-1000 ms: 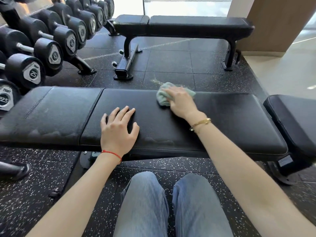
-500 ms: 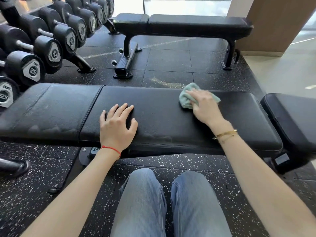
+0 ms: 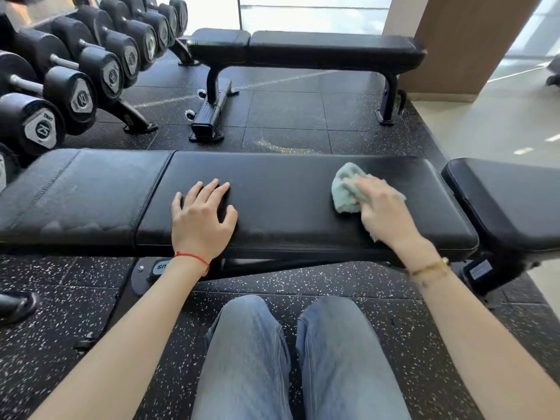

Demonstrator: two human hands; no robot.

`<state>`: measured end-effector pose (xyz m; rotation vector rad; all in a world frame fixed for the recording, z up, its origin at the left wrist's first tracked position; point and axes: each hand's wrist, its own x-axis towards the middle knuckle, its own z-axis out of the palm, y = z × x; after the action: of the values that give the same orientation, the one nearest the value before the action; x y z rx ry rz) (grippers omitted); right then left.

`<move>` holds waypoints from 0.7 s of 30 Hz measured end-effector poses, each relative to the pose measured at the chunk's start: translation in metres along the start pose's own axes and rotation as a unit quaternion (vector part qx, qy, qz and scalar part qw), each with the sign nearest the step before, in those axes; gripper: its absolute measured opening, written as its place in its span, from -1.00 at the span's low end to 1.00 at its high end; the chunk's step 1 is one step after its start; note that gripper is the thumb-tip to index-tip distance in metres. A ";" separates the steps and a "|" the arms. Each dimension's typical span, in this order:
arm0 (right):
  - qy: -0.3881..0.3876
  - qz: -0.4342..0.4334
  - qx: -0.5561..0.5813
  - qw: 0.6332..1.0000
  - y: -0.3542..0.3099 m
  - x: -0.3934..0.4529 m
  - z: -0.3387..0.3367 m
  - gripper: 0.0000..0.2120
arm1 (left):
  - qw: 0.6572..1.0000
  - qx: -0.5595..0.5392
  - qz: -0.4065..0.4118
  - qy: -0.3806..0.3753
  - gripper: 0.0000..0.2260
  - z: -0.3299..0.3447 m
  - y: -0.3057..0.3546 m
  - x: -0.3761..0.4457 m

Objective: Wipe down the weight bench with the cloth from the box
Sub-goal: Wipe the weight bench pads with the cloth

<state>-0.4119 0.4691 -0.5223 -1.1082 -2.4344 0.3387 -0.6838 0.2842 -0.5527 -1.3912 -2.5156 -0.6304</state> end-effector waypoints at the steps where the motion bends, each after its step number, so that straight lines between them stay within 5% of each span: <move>1: -0.004 0.032 -0.009 0.999 0.004 0.015 0.002 -0.49 | 1.000 0.000 -0.001 0.000 -0.51 0.000 0.000 0.000; 9: -0.052 -0.099 0.040 0.993 -0.060 0.002 0.028 -0.55 | 0.999 -0.019 -0.006 -0.039 -0.53 -0.004 0.003 0.001; 14: -0.110 -0.137 0.064 0.982 -0.036 -0.046 0.001 -0.47 | 0.997 -0.040 0.052 -0.035 -0.55 -0.017 0.033 0.003; 21: -0.011 0.020 -0.003 1.000 0.045 -0.046 -0.048 -0.48 | 0.986 -0.092 0.136 -0.039 -0.55 -0.020 0.113 0.006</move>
<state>-0.3329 0.4652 -0.5115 -1.1618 -2.4363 0.3588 -0.5924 0.3331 -0.5025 -1.8174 -2.3086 -0.7807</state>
